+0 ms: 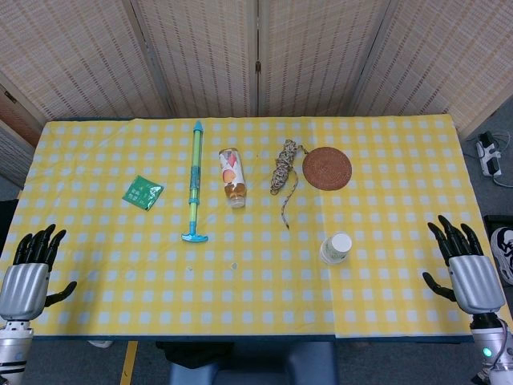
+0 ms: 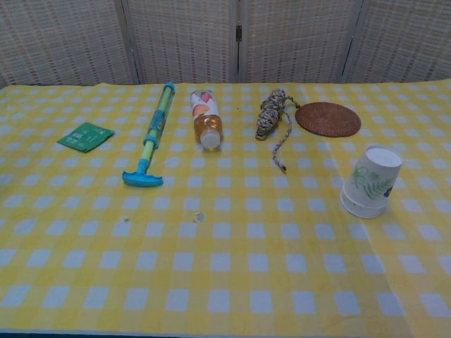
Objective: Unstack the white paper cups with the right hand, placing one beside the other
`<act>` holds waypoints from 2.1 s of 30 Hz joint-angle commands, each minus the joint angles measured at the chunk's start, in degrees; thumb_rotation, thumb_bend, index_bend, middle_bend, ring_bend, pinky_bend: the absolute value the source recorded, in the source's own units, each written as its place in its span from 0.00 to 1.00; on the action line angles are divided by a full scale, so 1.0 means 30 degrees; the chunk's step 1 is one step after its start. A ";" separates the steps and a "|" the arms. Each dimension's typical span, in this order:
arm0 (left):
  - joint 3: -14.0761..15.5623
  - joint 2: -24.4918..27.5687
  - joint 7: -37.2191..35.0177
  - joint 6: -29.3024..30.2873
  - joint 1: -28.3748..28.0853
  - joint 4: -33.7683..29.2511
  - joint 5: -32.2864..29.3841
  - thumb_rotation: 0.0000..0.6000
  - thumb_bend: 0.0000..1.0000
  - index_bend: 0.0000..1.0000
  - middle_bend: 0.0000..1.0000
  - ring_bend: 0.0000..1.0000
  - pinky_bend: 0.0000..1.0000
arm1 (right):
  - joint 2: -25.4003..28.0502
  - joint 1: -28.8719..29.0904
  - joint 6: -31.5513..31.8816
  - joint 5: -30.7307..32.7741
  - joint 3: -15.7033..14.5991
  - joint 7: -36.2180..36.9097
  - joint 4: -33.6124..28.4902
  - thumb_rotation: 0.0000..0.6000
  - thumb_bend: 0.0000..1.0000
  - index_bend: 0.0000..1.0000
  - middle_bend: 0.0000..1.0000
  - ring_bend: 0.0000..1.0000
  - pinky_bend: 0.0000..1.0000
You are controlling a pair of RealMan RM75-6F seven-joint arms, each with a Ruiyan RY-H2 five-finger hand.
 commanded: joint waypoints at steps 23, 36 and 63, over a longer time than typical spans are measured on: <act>0.0084 -0.0024 0.0223 -0.0096 0.0051 -0.0117 -0.0316 1.00 0.24 0.00 0.03 0.00 0.00 | 0.0494 0.3599 -0.5438 0.0256 0.0305 -0.1371 -0.1766 1.00 0.30 0.05 0.03 0.11 0.05; -0.0063 0.0074 0.0139 -0.0151 0.0007 -0.0221 -0.0582 1.00 0.24 0.00 0.03 0.00 0.00 | 0.0460 0.6674 -0.9962 0.2762 0.1100 -0.2230 -0.2425 1.00 0.38 0.15 0.05 0.11 0.06; 0.0178 0.0460 -0.0095 -0.0283 0.0177 -0.0596 -0.0679 1.00 0.24 0.00 0.03 0.00 0.00 | -0.0651 0.9767 -1.3467 0.5496 0.0905 -0.2619 -0.1114 1.00 0.46 0.23 0.07 0.11 0.06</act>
